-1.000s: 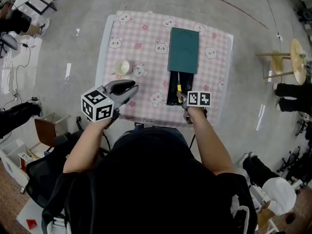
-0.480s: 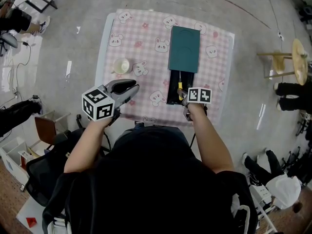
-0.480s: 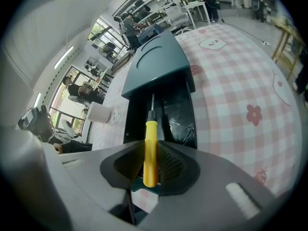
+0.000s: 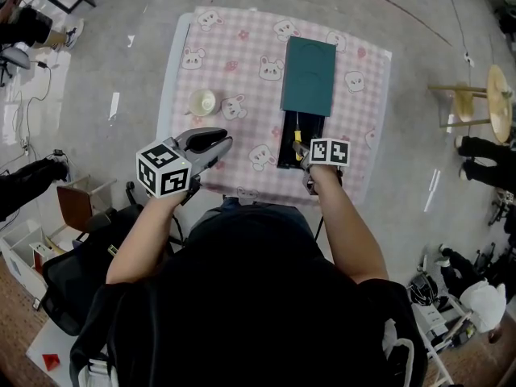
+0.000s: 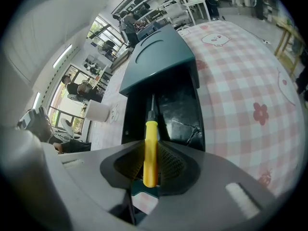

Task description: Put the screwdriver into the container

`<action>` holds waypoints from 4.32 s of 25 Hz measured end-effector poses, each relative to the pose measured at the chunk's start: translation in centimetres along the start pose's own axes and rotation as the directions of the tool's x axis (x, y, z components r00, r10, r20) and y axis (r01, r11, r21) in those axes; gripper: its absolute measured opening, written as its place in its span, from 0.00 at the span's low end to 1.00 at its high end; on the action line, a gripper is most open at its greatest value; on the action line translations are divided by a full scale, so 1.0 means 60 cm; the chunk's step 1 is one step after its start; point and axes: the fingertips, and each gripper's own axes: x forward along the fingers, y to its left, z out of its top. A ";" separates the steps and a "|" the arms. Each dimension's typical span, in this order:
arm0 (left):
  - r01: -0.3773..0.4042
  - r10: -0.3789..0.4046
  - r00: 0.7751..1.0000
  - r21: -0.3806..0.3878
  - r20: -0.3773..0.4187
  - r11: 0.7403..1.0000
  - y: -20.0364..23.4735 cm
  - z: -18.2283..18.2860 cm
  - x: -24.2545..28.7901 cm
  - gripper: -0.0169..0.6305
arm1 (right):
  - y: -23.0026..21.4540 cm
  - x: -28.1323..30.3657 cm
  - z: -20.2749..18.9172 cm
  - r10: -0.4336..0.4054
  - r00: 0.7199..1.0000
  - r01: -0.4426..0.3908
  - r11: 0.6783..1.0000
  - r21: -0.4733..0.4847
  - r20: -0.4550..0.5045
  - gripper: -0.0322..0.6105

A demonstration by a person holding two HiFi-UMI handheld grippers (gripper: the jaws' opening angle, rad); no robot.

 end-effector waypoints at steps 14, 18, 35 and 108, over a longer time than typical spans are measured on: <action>-0.003 0.003 1.000 -0.011 -0.002 1.000 0.003 -0.011 0.003 0.14 | 0.005 0.019 0.001 0.011 0.999 -0.011 1.000 0.008 -0.032 0.23; -0.009 0.009 1.000 -0.012 0.003 1.000 0.006 -0.010 0.003 0.14 | 0.006 0.024 0.000 0.019 0.999 -0.018 1.000 0.021 -0.035 0.23; -0.010 0.010 1.000 -0.034 0.004 0.999 0.010 -0.020 -0.002 0.14 | 0.005 0.035 -0.002 0.014 0.999 -0.012 0.999 0.039 -0.046 0.23; 0.014 -0.020 0.999 0.126 0.043 0.992 -0.082 0.001 -0.075 0.14 | 0.053 -0.099 -0.003 0.013 0.985 -0.019 0.999 0.032 0.171 0.24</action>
